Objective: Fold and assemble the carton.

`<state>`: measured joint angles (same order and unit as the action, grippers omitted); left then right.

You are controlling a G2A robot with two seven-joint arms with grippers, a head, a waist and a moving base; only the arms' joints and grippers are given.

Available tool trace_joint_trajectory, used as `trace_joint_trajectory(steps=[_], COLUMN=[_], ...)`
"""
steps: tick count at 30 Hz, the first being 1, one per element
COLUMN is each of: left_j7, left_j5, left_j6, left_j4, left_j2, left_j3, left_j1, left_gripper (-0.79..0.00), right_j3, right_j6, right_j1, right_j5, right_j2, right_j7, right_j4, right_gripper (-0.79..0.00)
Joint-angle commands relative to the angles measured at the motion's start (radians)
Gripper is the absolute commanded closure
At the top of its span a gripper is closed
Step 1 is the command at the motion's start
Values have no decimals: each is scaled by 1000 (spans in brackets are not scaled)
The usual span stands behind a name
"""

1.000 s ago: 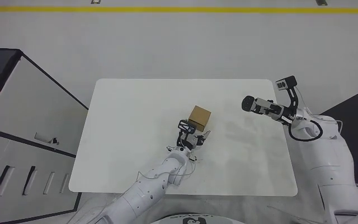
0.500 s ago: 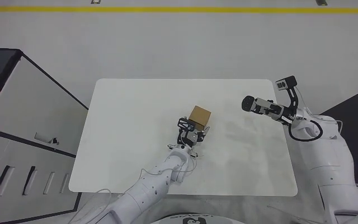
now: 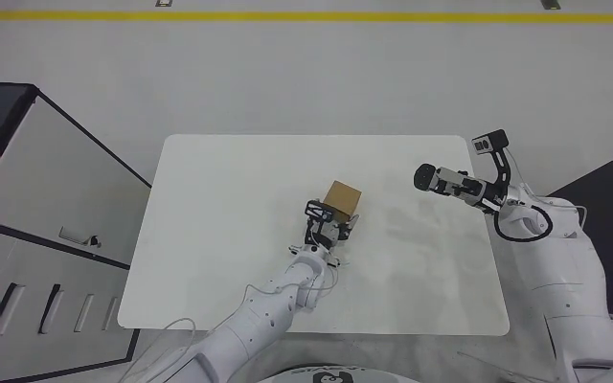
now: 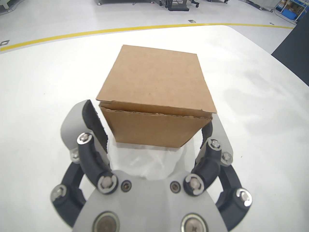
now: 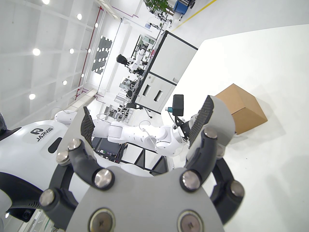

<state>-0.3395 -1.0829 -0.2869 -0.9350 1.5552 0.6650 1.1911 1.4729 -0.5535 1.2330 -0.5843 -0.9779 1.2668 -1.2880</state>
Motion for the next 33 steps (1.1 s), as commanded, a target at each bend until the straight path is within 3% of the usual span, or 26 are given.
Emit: trace_joint_trajectory(steps=[1,2,3,4,7,9,13,18,26,31,33], left_j7=[-4,-5,-8,-9,-7,0,20,67,264,400,400], left_j5=[2,4,5,6,4,3,-12,-88,-178,-204,-204], left_j6=[3,3,5,7,5,0,38,139,430,537,537], left_j4=[13,19,24,30,45,47,29,-49,-344,-516,-516], left_j2=[5,8,11,13,19,22,18,-14,-103,-138,-138], left_j3=[1,2,2,3,7,11,24,63,212,281,281], left_j1=[-4,-5,-7,-8,-13,-16,-16,-8,80,146,146], left_gripper=[-785,-727,-616,-449,-126,0,0,0,0,0,0], right_j3=[0,0,0,0,0,0,0,0,0,0,0], right_j6=[0,0,0,0,0,0,0,0,0,0,0], right_j1=[0,0,0,0,0,0,0,0,0,0,0], right_j5=[0,0,0,0,0,0,0,0,0,0,0], right_j2=[0,0,0,0,0,0,0,0,0,0,0], right_j7=[0,0,0,0,0,0,0,0,0,0,0], right_j4=[0,0,0,0,0,0,0,0,0,0,0], right_gripper=[-785,-785,-785,-785,-785,-785,-785,-785,-785,-785,-785])
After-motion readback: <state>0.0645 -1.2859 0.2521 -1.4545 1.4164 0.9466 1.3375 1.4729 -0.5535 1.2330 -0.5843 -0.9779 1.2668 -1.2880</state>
